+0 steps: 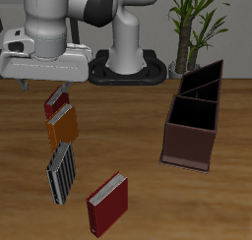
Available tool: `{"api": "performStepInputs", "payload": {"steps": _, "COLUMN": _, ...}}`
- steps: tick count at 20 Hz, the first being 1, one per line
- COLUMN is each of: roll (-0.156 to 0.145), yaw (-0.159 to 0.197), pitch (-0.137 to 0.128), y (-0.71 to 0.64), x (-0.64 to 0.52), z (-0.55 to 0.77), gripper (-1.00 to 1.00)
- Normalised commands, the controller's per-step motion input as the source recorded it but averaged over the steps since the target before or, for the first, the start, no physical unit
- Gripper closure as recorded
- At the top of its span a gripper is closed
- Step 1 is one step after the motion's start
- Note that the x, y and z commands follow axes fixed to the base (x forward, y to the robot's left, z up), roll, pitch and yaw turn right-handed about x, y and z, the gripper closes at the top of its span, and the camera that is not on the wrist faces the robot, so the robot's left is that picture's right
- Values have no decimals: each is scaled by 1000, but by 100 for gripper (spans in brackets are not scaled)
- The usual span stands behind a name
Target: Place the striped book into the left desk caddy's back compartment
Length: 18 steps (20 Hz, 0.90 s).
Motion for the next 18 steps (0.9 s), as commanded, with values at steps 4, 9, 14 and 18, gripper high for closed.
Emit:
{"api": "performStepInputs", "payload": {"steps": 4, "roll": -4, "yaw": -42, "pitch": -44, "y": -88, "x": 442, "z": -355, "gripper": -100}}
{"api": "performStepInputs", "payload": {"steps": 9, "roll": 32, "yaw": 3, "pitch": 16, "y": 206, "x": 257, "z": -402, "gripper": -100}}
{"api": "performStepInputs", "payload": {"steps": 14, "roll": 39, "yaw": -50, "pitch": 22, "y": 259, "x": 252, "z": -484, "gripper": -100}}
{"api": "performStepInputs", "payload": {"steps": 18, "roll": -4, "yaw": -20, "pitch": 36, "y": 49, "x": 157, "z": -379, "gripper": -100}}
